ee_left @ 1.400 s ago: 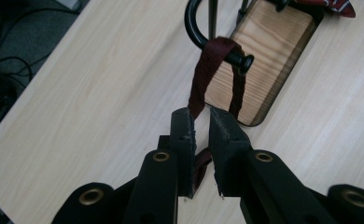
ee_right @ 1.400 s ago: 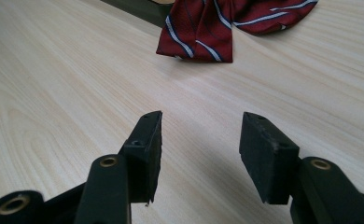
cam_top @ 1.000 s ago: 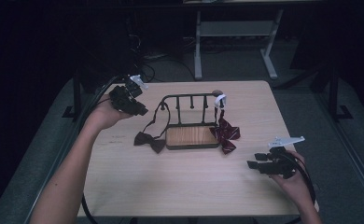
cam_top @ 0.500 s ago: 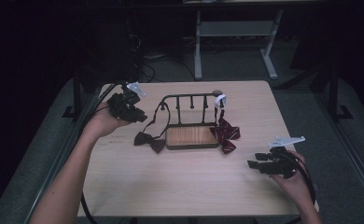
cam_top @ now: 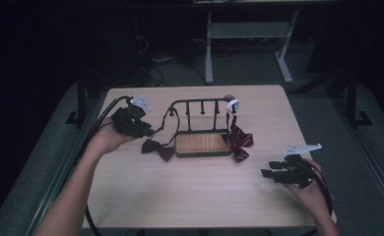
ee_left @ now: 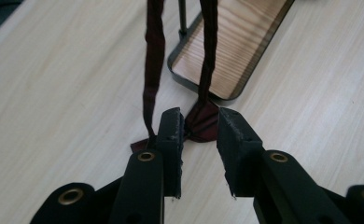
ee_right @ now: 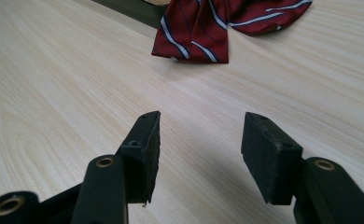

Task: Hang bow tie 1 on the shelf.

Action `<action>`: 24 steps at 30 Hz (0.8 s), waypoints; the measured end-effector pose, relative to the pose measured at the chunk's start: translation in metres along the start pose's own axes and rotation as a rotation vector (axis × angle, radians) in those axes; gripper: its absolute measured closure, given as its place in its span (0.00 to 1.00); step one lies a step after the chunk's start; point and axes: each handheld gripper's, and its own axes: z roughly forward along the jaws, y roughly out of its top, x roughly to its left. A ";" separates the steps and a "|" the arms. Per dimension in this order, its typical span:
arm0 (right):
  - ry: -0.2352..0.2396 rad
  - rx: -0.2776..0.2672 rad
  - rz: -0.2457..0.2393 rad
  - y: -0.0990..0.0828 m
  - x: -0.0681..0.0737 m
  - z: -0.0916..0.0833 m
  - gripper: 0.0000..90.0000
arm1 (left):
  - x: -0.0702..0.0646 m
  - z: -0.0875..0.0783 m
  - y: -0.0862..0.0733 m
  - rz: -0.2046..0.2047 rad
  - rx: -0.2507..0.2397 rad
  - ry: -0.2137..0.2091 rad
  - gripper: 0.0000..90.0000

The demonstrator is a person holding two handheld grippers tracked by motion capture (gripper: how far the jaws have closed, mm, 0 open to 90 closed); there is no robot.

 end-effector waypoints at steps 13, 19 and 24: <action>-0.003 -0.002 0.007 0.000 0.000 0.001 0.52 | -0.006 0.017 -0.028 -0.023 0.005 -0.020 0.75; -0.003 -0.004 -0.001 0.000 0.000 0.001 0.52 | -0.009 0.021 -0.036 -0.021 0.008 -0.025 0.74; -0.003 -0.005 0.004 0.000 0.000 0.001 0.52 | -0.013 0.026 -0.040 -0.020 0.012 -0.027 0.73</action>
